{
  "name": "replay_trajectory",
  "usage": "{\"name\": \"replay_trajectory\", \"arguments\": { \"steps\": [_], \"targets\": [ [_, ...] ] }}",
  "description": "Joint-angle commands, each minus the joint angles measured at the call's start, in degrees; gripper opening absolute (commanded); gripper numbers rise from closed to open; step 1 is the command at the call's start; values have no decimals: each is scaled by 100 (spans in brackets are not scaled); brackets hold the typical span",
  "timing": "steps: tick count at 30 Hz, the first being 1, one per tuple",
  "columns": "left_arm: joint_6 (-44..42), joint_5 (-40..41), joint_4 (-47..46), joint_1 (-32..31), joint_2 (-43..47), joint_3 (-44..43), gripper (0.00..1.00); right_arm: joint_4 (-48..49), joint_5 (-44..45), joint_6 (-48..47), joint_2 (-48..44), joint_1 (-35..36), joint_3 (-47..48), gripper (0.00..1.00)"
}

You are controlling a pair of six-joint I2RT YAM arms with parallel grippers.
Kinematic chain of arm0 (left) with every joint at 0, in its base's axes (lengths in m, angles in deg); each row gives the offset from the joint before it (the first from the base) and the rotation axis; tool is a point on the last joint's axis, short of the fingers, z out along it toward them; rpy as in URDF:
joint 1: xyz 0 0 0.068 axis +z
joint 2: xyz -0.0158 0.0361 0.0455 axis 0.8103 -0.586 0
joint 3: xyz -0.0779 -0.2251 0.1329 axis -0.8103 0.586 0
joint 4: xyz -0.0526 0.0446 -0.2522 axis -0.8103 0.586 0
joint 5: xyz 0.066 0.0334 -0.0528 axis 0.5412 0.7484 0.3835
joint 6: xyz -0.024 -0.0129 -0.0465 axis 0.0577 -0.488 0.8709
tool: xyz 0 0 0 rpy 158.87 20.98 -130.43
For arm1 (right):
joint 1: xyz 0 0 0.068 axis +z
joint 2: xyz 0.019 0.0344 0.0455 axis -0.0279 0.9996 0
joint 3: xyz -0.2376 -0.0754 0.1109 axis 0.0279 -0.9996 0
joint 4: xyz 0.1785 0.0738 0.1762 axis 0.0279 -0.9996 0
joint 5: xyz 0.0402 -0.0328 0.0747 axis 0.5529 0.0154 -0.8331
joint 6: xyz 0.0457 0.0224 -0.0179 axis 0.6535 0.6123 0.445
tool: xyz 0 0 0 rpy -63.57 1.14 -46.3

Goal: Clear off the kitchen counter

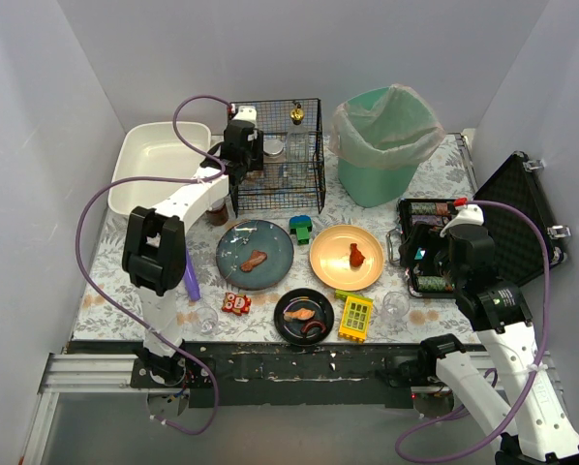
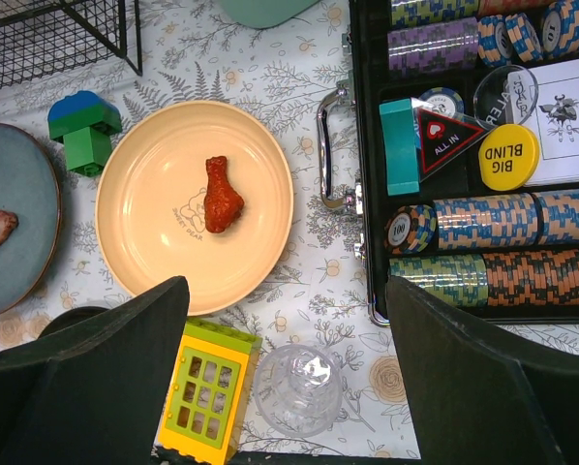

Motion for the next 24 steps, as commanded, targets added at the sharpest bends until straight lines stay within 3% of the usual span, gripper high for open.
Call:
{"name": "replay_trajectory", "arguments": {
  "steps": [1,7,16,24],
  "targets": [
    [-81,214,368,-22,23,-114,46,181,112,-25,-15,-15,29,91],
    [34,197,385,-30,146,-70,64,181,104,-34,-7,-15,55,91],
    [262,188,421,-22,997,193,70,181,42,-34,-24,-14,64,91],
    [1227,206,490,364,2570,1589,73,216,-28,-25,-42,-6,20,91]
  ]
}}
